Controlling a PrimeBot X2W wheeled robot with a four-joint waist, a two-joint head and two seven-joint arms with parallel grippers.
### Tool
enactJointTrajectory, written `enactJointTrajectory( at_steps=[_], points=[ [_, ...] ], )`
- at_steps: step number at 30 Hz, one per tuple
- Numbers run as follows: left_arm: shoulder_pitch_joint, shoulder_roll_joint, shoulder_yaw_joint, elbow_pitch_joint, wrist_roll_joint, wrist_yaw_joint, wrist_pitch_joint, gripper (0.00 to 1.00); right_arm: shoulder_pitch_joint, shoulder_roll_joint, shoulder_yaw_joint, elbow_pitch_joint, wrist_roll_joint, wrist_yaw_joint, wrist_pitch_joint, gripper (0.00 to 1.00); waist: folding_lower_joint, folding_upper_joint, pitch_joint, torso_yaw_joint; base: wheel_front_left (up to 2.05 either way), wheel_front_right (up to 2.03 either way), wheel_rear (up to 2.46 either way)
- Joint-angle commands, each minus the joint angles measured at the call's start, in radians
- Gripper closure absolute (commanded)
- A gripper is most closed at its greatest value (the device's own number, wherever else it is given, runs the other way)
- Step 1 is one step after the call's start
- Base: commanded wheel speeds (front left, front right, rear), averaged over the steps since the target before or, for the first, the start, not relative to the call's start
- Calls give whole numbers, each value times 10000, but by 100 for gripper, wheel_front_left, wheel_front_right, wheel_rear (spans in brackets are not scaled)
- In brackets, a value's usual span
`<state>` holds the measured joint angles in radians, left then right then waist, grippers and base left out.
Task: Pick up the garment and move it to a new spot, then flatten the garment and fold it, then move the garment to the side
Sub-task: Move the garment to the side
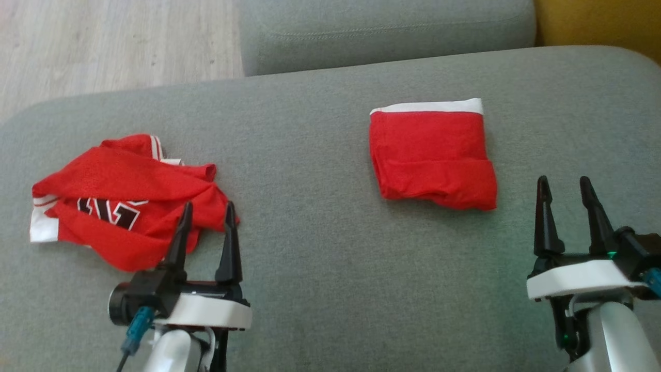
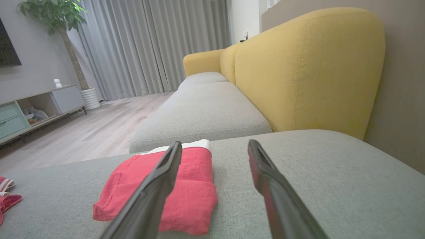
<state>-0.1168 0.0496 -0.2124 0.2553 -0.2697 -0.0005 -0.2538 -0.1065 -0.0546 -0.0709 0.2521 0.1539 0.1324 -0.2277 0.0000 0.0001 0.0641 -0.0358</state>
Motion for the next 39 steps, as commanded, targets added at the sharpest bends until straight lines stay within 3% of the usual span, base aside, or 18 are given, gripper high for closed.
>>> enactJointTrajectory(
  at_steps=[1,3,4,5,13,30,34,39],
  points=[
    [-364,9,229,-324,101,-24,-80,0,-232,9,192,-384,-58,-17,19,0,0,-1,106,95,0,0,0],
    [-448,8,184,-338,119,-20,-80,0,-388,13,145,-401,-24,-17,119,0,0,-1,285,218,0,0,0],
    [-500,8,167,-360,117,-12,-80,0,-499,6,127,-397,-41,-17,189,64,0,-1,408,291,0,0,0],
    [-553,8,162,-380,120,-3,-80,0,-638,-5,118,-388,-67,-17,229,100,0,-1,510,349,0,0,0],
    [-1118,8,2,-483,176,-55,-80,0,-2403,-88,-123,479,-222,-17,933,100,0,-1,1633,918,0,0,0],
    [-2068,7,-849,-565,-2,88,-80,0,-6158,-231,-1630,5380,-1857,-17,1949,100,0,-1,3171,1906,0,0,0],
    [-2136,7,-906,-477,-1,100,-80,0,-6595,-176,-1527,6001,-2131,-17,1249,100,0,-1,3095,1956,0,0,0],
    [-2024,7,-818,-369,1,119,-80,0,-6879,9,-400,6541,-1833,-17,357,100,0,-1,2833,1876,0,0,0]
  ],
)
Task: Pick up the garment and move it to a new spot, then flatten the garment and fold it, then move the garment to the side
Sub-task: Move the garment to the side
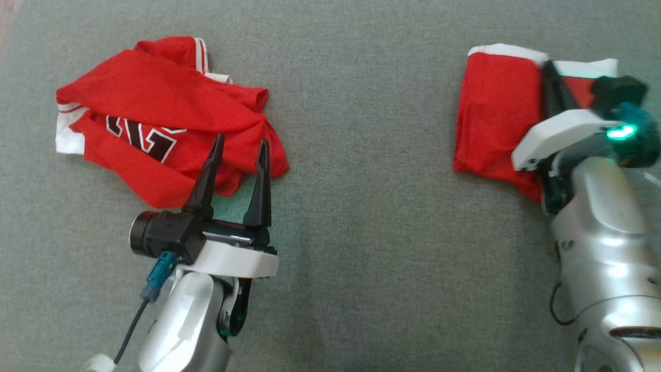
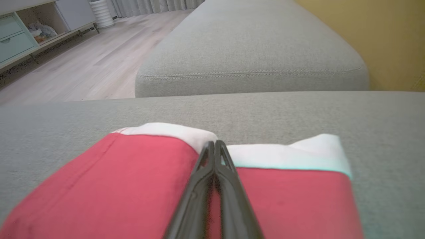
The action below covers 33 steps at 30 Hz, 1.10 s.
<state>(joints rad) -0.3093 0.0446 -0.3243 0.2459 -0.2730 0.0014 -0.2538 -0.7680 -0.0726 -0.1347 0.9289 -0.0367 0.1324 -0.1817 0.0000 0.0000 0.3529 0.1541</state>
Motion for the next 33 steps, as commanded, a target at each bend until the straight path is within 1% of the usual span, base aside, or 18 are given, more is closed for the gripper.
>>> enactJointTrajectory(
  at_steps=[1,4,5,9,10,13,16,20,23,27,28,29,30,33],
  points=[
    [-88,57,291,-273,31,102,-80,0,-296,203,502,-96,179,-17,-161,100,0,0,-88,-31,0,0,0],
    [-98,57,240,-289,2,111,-80,0,-363,217,1525,418,722,-17,-148,100,0,0,-131,-14,0,0,0],
    [-98,57,240,-289,2,111,-80,0,-363,217,1525,418,722,-17,-148,100,0,0,-131,-14,0,0,0],
    [-139,57,234,-290,-30,146,-80,0,-333,220,2943,1116,1376,-17,242,100,0,0,-168,-49,0,0,0],
    [-120,57,247,-277,-33,159,-80,0,-340,220,3191,1190,1431,-17,178,100,0,0,-220,-91,0,0,0],
    [-7,57,333,-241,-25,181,-80,0,-338,221,3521,1159,1934,-17,-227,100,0,0,-436,-264,0,0,0],
    [96,57,507,-250,53,172,-80,0,-296,222,3478,955,2100,-17,-586,100,0,0,-708,-485,0,0,0],
    [280,57,727,-321,50,163,-80,0,100,191,2872,287,1956,-17,-777,100,0,0,-1186,-798,0,0,0],
    [456,57,859,-338,30,171,-80,0,741,128,2219,-887,1816,-17,-794,100,0,0,-1523,-1041,0,0,0],
    [724,57,1130,-292,-164,296,-80,0,2033,151,1613,-2746,1556,-17,-797,100,0,0,-1869,-1373,0,0,0],
    [772,57,1169,-288,-171,298,-80,0,2381,158,1410,-3197,1461,-17,-798,93,0,0,-1941,-1439,0,0,0],
    [828,57,1202,-283,-177,302,-80,0,2744,167,1257,-3595,1356,-17,-798,24,0,0,-2009,-1499,0,0,0],
    [887,57,1227,-282,-177,306,-80,0,3118,178,1155,-3901,1284,-17,-798,0,0,0,-2064,-1549,0,0,0],
    [1082,57,1286,-275,-192,302,-80,0,4137,206,1029,-4633,1157,-17,-799,0,0,0,-2210,-1688,0,0,0]
  ],
)
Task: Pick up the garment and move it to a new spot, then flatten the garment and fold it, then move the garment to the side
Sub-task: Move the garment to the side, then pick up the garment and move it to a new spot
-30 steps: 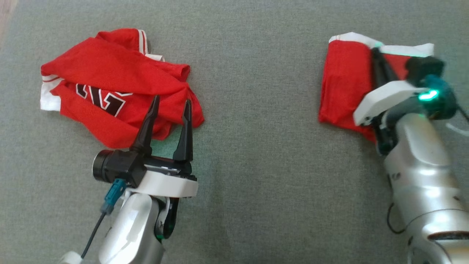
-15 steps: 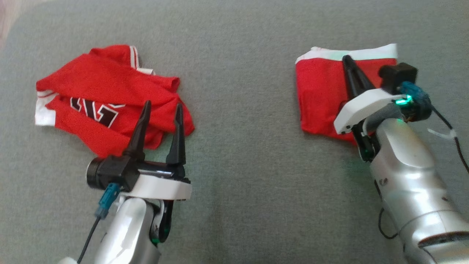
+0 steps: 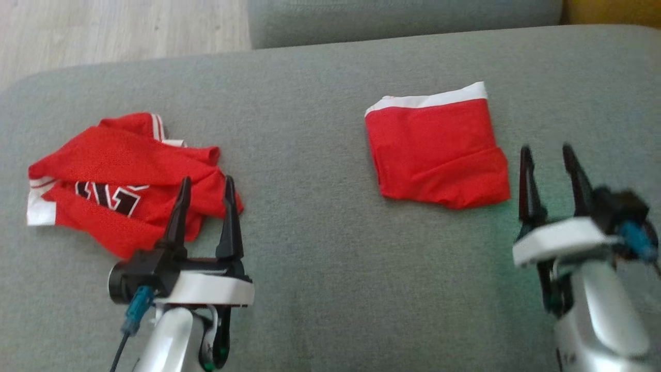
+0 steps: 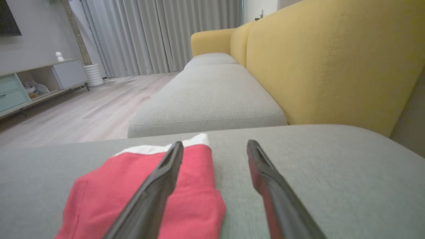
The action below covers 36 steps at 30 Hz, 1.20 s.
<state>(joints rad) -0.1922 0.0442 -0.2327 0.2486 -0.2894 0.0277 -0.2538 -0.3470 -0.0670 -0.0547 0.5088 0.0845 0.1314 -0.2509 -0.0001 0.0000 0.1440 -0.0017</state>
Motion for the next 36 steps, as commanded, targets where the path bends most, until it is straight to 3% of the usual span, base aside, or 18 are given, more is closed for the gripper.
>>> enactJointTrajectory(
  at_steps=[1,9,24,31,36],
  points=[
    [-37,60,380,-306,-31,39,-80,0,224,156,212,-648,-65,-7,-107,0,1,0,-143,-162,0,0,0],
    [380,60,357,-159,92,-2,-80,0,1674,165,351,-1670,648,-7,-107,0,1,0,-332,-308,0,0,0],
    [490,60,410,-227,158,-52,-80,0,2031,167,443,-2152,850,-7,72,0,1,0,-482,-245,0,0,0],
    [318,60,260,-279,235,-60,-80,0,1551,167,429,-2278,639,-7,283,0,1,0,7,-77,0,0,0],
    [-2,60,125,-268,342,-116,-80,0,475,167,-33,-1845,284,-7,1109,0,1,0,621,188,0,0,0]
  ],
)
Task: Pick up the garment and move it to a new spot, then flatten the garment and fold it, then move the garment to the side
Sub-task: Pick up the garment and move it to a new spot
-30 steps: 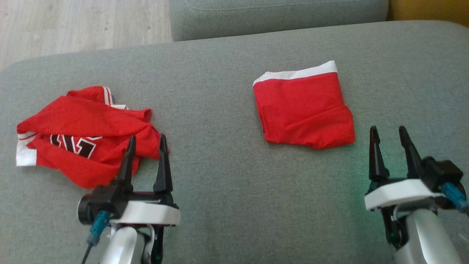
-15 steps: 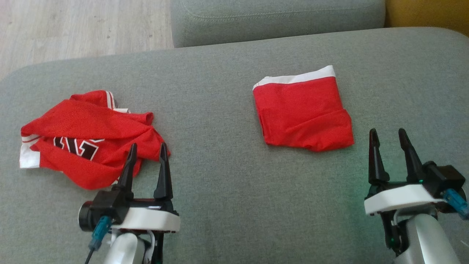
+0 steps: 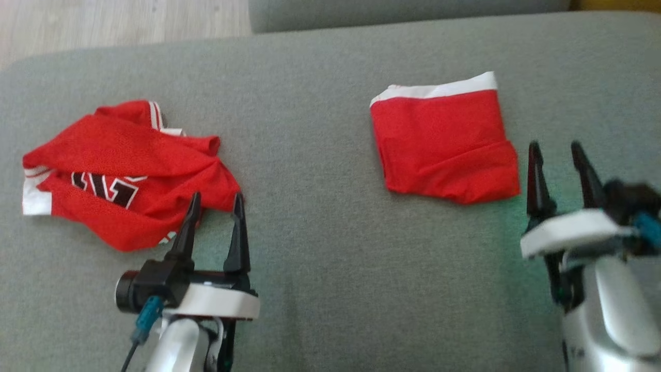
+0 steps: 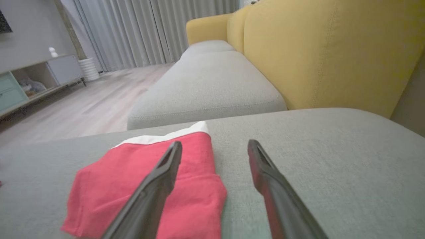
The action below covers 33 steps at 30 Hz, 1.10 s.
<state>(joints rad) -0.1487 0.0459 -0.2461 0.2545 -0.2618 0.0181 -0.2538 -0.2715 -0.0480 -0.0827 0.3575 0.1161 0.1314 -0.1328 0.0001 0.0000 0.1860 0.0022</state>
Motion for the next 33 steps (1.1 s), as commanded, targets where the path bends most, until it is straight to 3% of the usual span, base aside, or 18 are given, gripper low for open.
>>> enactJointTrajectory(
  at_steps=[1,12,18,19,20,27,33],
  points=[
    [-524,43,223,-322,66,-31,-80,0,-531,-22,170,-148,-38,-7,123,0,-1,0,321,229,0,0,0],
    [-1171,43,-267,-252,-135,38,-80,0,-2852,-22,-846,2939,-562,-7,1745,0,-1,0,1095,957,0,0,0],
    [-1283,43,-307,-221,-188,92,-80,0,-3421,-122,-410,4328,-991,-7,2219,0,-1,0,1160,1091,0,0,0],
    [-1286,43,-305,-217,-191,100,-80,0,-3478,-195,-329,4499,-1092,-7,2257,54,-1,0,1154,1088,0,0,0],
    [-1284,43,-297,-213,-192,114,-80,0,-3536,-259,-269,4643,-1156,-7,2260,100,-1,0,1137,1078,0,0,0],
    [-1234,43,-215,-177,-221,158,-80,0,-3935,-789,258,5025,-1430,-7,2061,100,-1,0,941,882,0,0,0],
    [-1190,43,-121,-251,-256,182,-80,0,-4202,-2063,1258,4672,-1508,-7,2192,100,-1,0,803,647,0,0,0]
  ],
)
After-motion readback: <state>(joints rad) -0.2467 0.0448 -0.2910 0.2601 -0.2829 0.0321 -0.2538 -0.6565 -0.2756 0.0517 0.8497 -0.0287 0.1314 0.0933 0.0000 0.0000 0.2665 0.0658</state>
